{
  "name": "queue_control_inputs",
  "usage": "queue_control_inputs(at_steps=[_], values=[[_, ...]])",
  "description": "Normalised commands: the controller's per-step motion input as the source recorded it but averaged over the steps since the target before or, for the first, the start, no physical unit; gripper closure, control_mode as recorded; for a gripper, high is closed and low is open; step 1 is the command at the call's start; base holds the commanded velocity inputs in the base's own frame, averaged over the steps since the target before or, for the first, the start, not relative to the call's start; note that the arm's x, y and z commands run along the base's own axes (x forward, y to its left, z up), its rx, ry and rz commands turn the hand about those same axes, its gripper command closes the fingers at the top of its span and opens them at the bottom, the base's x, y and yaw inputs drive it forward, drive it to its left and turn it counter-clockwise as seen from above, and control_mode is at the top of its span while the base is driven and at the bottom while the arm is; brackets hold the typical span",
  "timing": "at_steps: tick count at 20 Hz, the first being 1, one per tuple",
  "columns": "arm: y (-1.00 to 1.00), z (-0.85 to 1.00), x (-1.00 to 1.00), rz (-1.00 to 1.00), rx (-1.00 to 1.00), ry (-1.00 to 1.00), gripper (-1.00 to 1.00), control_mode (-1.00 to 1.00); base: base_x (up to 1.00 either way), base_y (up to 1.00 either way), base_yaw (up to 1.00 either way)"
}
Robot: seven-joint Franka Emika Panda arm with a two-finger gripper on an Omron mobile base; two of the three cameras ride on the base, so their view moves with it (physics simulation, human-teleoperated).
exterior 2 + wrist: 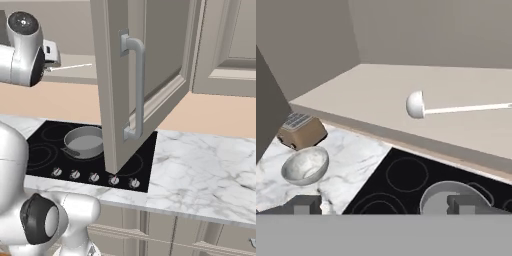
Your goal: Open the cabinet and move the ladle to the pot. Then close the cabinet.
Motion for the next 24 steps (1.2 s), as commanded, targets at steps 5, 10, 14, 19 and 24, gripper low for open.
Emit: queue_control_inputs(at_steps=[5,10,14,19,24], values=[[0.17,-0.12,0.84,0.0,0.0,-0.02,-1.0,-1.0,0.0,0.0,0.0],[0.31,0.0,0.91,0.0,0.0,0.0,-1.0,-1.0,0.0,0.0,0.0],[0.33,0.0,0.85,0.0,0.0,0.04,-1.0,-1.0,0.0,0.0,0.0],[0.24,0.0,0.68,0.0,0.0,0.06,-1.0,-1.0,0.0,0.0,0.0],[0.17,-0.01,0.61,0.0,0.0,0.06,-1.0,-1.0,0.0,0.0,0.0]])
